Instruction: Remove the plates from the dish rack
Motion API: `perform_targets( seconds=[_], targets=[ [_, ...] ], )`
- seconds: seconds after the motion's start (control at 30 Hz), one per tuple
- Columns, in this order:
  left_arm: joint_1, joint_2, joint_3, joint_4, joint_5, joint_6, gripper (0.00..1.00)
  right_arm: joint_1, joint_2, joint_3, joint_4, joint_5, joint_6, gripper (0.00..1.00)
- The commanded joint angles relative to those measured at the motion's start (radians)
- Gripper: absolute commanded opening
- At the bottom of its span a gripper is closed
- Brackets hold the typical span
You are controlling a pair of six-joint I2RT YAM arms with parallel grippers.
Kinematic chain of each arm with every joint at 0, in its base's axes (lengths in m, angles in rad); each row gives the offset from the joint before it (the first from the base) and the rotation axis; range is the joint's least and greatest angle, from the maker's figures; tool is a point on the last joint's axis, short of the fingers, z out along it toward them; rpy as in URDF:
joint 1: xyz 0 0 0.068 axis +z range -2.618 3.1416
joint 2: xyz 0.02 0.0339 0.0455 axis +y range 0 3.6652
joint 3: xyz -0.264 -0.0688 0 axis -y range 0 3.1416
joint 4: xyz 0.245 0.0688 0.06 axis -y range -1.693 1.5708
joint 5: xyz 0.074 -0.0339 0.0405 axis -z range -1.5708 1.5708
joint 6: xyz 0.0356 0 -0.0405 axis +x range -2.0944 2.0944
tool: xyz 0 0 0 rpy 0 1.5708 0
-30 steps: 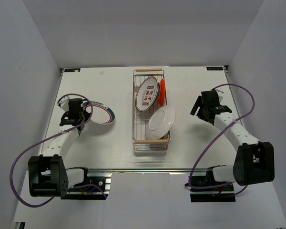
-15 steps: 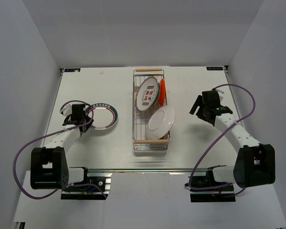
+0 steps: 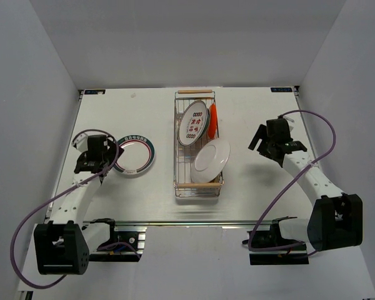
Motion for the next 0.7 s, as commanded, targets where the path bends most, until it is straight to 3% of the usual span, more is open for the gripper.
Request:
perform_targets(
  seconds=[0.0, 0.23, 0.37, 0.5, 0.67],
  targets=[
    [-0.017, -0.06, 0.105, -0.062, 0.018, 0.093, 0.98, -0.007, -0.034, -0.003, 0.019, -0.027, -0.025, 0.89],
    [-0.027, -0.106, 0.221, 0.01, 0.344, 0.19, 0.98, -0.004, -0.059, 0.002, 0.005, -0.054, -0.04, 0.89],
    [-0.085, -0.053, 0.296, 0.03, 0.438, 0.212, 0.98, -0.004, -0.08, -0.001, -0.004, -0.086, -0.06, 0.89],
    [-0.194, -0.013, 0.359, 0.053, 0.477, 0.238, 0.98, -0.004, -0.106, -0.01, -0.001, -0.113, -0.068, 0.89],
    [-0.384, 0.071, 0.453, 0.005, 0.393, 0.281, 0.98, -0.004, -0.109, -0.009, -0.01, -0.168, -0.08, 0.89]
  ],
)
